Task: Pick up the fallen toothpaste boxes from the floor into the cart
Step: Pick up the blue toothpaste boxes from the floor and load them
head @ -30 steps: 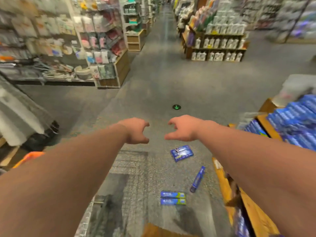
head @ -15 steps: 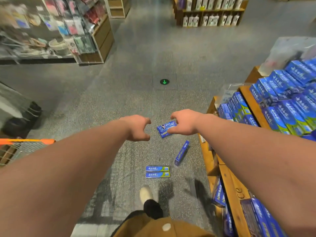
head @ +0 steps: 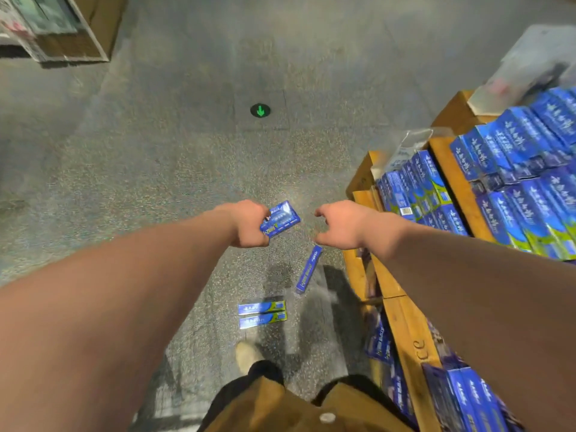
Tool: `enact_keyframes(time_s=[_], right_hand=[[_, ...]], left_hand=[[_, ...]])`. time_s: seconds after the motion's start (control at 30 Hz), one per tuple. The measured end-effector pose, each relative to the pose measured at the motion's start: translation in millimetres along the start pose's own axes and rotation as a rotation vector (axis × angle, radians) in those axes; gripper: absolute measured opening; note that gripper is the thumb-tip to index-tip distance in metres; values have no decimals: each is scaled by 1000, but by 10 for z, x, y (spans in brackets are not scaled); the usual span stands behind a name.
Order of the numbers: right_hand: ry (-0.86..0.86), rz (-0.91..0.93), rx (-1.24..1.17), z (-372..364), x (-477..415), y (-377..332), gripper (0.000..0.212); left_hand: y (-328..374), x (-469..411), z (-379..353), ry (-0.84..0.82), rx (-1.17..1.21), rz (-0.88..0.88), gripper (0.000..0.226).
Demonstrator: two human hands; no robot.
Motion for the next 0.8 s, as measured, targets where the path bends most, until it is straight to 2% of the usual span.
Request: enact_keyframes(time_s=[0.13, 0.27, 0.6, 0.73, 0.8], right_hand=[[-67, -47, -36, -102, -485, 319, 57], [-133, -42, -72, -243, -1043, 654, 66], [-280, 90, -80, -890, -3079, 1655, 66], [-358, 147, -31, -1404, -3725, 2030, 67], [-398, 145, -33, -1713, -4016, 2134, 69]], left_hand=[[-44, -592, -89, -60, -32, -17, 59], [-49, -1262, -197, -95, -18, -29, 65], [-115, -3217, -1016, -225, 136, 195, 62], [-246, -3963, -1445, -256, 262, 261, 61], [-314, -4326, -1607, -249, 250, 257, 60]])
Point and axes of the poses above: each hand's wrist, its own x-axis away from the middle knuckle, its own z-axis out of the back of the hand, y = z × x, the point moved 9 cm from there along -x, towards the middle knuckle, and after that the axes turned 2 degrees about -x, right-handed, at the moved point
